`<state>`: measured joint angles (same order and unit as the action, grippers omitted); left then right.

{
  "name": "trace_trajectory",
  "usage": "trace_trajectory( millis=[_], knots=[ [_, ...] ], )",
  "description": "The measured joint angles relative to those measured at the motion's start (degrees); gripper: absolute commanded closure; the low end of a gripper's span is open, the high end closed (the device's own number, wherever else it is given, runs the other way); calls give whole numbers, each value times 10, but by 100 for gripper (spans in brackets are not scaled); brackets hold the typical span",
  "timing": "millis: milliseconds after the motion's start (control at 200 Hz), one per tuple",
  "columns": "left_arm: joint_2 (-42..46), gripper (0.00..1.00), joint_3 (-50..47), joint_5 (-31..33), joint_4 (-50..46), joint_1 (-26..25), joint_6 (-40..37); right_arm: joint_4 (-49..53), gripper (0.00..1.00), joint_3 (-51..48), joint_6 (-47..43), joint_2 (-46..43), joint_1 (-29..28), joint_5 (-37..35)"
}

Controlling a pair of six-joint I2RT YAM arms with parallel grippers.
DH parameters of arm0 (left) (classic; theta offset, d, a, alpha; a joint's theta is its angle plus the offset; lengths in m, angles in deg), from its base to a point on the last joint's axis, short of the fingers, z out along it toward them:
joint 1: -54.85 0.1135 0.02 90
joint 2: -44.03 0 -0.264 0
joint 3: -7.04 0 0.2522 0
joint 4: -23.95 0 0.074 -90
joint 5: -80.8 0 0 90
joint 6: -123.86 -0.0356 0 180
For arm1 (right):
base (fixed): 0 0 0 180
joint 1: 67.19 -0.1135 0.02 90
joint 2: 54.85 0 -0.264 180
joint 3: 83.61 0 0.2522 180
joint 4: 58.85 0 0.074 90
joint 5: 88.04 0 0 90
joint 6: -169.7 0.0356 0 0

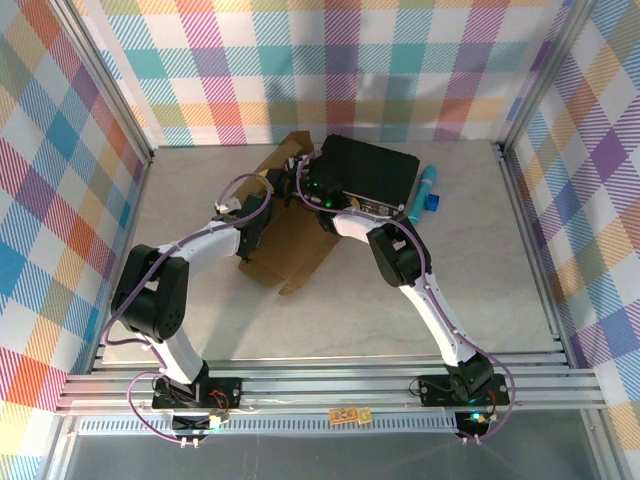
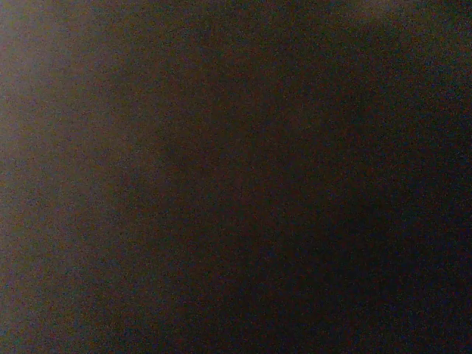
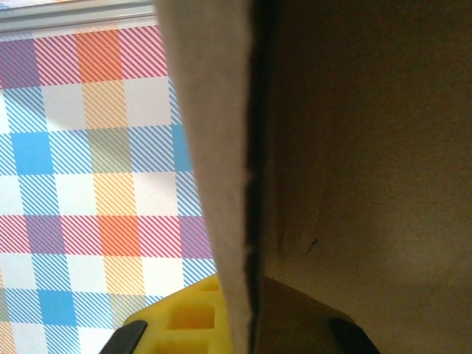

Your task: Fold the paper box

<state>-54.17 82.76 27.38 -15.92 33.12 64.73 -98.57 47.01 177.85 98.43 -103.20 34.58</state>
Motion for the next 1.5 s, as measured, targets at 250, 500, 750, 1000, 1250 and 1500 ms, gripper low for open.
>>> trace_trajectory(
  millis=[250, 500, 750, 1000, 1250, 1500],
  knots=[
    [-10, 100, 11, 9, -6, 0, 6, 12, 100, 7, 0, 0, 0, -3],
    [-27, 100, 47, 24, -45, 0, 13, 78, 44, -43, -17, -38, -1, -10],
    [0, 100, 71, 23, -85, 5, -25, 169, 32, -163, -51, -200, 0, -73],
    [76, 100, 111, -83, -130, 45, -100, 322, 25, -209, -124, -376, 13, -148],
    [116, 100, 165, -293, -145, 73, -141, 557, 26, -202, -234, -561, 43, -260],
    [154, 100, 176, -427, -164, 78, -153, 751, 28, -167, -319, -638, 63, -329]
  ],
)
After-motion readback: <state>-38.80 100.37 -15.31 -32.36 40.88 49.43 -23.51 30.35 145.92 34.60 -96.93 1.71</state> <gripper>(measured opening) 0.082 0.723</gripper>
